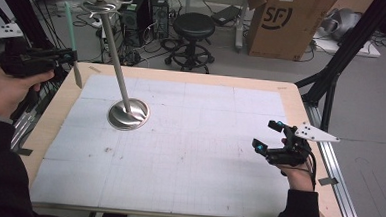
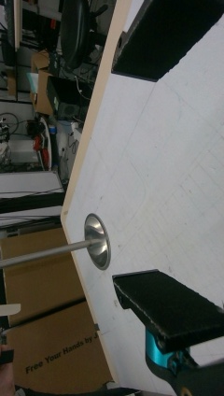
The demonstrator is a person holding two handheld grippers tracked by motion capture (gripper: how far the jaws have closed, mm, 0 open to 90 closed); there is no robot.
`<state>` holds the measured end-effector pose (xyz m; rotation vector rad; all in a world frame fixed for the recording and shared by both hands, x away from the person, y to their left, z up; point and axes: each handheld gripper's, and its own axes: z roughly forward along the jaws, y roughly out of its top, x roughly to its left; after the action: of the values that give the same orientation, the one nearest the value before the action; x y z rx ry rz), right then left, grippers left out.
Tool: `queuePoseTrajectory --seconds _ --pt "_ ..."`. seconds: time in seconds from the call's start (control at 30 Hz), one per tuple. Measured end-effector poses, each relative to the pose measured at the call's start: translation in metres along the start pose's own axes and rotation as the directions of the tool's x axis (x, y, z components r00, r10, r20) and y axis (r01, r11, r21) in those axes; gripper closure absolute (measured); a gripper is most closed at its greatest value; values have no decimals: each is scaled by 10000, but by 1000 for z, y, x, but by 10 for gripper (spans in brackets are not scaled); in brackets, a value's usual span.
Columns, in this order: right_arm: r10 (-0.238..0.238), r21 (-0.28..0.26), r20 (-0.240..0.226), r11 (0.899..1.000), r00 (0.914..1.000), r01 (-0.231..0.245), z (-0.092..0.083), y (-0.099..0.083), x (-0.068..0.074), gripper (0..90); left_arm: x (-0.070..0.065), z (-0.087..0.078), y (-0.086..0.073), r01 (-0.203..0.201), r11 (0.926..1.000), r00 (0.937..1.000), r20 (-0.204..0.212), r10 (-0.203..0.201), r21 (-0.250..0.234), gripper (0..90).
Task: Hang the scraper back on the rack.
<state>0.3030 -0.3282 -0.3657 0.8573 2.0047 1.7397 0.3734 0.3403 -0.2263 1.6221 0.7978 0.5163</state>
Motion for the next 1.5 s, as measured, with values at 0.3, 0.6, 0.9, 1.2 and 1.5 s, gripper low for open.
queuePoseTrajectory --seconds 0.3,0.6,0.9,1.2,1.5 --pt "38 -8 7 10000 10000 -38 -1 0 0 9 -4 10 -2 -100 9998 9999 -56 101 157 805" --pt "35 61 -38 10000 10000 -35 2 -1 -2 9 -6 16 -6 3 10000 9984 -567 -8 -87 704" --pt "100 22 -119 9999 9999 -100 2 0 0 9 -14 18 -18 -883 9919 9935 -795 812 -909 401" --pt "139 83 -58 9999 9999 -139 1 -2 -1 9 -28 16 -27 -1253 9837 9898 -837 1151 -1288 105" --pt "156 121 -10 9998 9999 -156 0 -2 0 9 -44 17 -45 -1475 9813 9888 -416 1434 -1238 64"
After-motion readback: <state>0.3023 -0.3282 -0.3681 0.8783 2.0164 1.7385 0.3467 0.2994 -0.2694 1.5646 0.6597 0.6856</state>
